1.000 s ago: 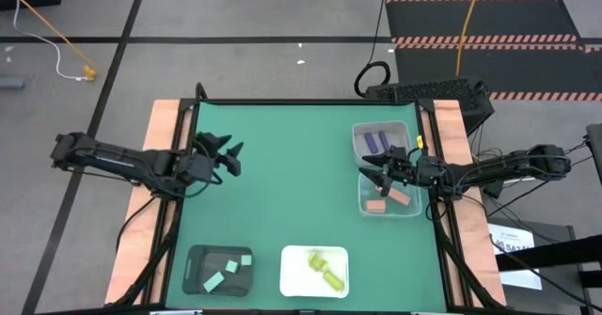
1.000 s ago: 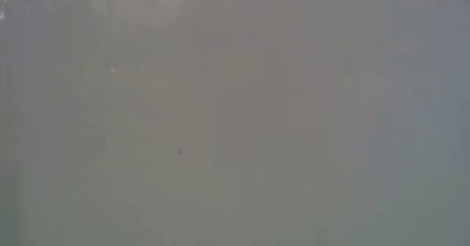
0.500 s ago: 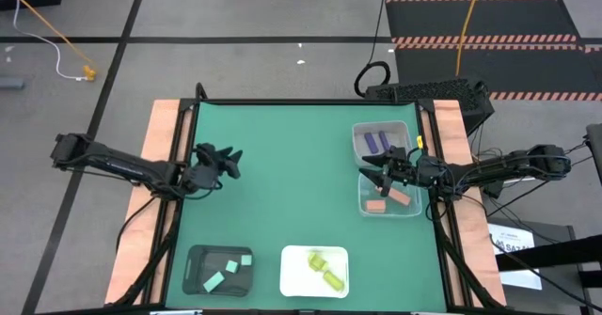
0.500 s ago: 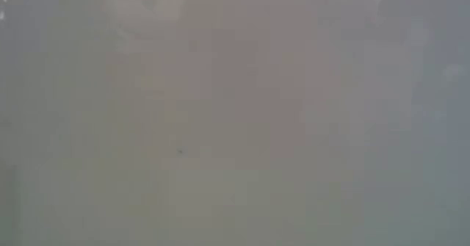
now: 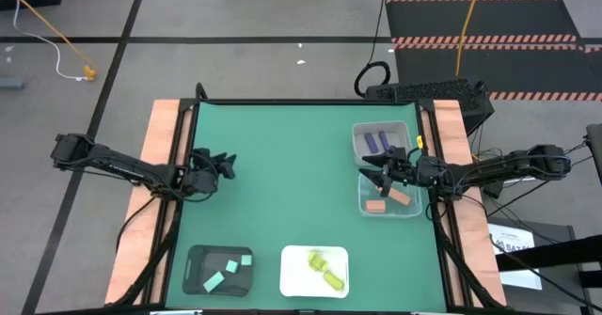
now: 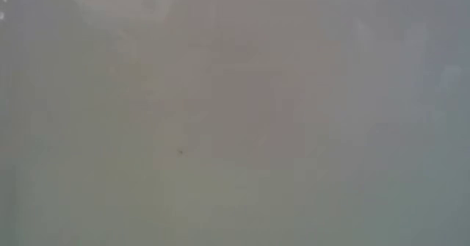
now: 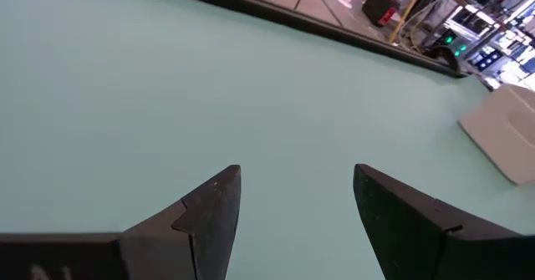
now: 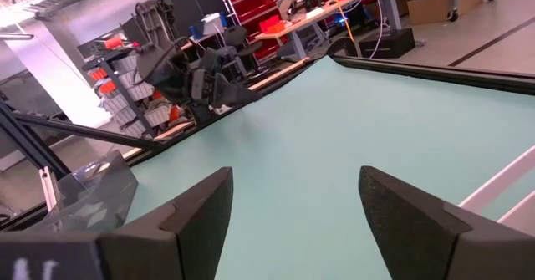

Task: Sort & place blocks by color
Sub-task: Return to Home Position

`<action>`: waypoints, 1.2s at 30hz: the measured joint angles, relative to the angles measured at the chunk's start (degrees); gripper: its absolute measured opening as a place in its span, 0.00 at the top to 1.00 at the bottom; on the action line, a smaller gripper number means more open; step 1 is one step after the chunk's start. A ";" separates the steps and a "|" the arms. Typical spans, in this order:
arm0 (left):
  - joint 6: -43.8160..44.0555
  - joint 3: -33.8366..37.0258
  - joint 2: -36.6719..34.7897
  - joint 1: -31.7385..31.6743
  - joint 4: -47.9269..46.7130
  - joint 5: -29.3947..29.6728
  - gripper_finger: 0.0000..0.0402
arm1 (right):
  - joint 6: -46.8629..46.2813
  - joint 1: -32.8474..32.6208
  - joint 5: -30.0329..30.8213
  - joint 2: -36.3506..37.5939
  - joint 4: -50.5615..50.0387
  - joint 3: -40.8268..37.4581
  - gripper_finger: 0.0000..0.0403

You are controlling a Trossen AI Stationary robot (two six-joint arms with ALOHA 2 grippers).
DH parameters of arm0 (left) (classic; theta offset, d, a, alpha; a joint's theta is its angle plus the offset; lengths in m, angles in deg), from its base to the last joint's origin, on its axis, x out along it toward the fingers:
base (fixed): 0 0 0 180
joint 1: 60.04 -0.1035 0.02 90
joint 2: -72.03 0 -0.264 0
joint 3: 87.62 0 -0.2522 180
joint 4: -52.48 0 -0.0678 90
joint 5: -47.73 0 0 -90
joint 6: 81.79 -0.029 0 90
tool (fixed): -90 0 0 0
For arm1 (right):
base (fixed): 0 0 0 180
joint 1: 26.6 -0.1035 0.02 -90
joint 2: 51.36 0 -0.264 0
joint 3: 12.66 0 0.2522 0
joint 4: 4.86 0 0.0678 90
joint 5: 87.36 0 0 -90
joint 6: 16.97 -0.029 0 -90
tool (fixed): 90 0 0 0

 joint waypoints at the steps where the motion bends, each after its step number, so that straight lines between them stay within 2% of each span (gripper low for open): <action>1: 0.77 0.45 0.00 0.00 -0.12 0.00 0.42 | 0.00 0.00 0.00 0.00 0.00 0.00 0.38; 5: 2.33 1.28 0.02 0.00 -0.53 -0.04 0.42 | 0.00 0.00 -0.02 0.00 -0.03 0.00 0.38; 11: -3.57 1.28 0.02 0.00 -0.52 -0.09 0.42 | 0.00 0.00 -0.02 1.58 -0.06 0.00 0.38; 20: -13.08 1.28 0.02 0.00 -0.30 -0.24 0.42 | 0.00 0.00 -0.02 9.63 -0.03 -0.02 0.38; 33: -13.04 1.28 -0.09 0.00 -0.31 -0.26 0.42 | 0.00 0.00 -0.02 22.18 -0.03 -0.02 0.38; 36: -13.00 1.28 -2.40 0.00 -0.35 -0.24 0.42 | -0.01 0.00 -0.02 24.92 -0.03 -0.04 0.38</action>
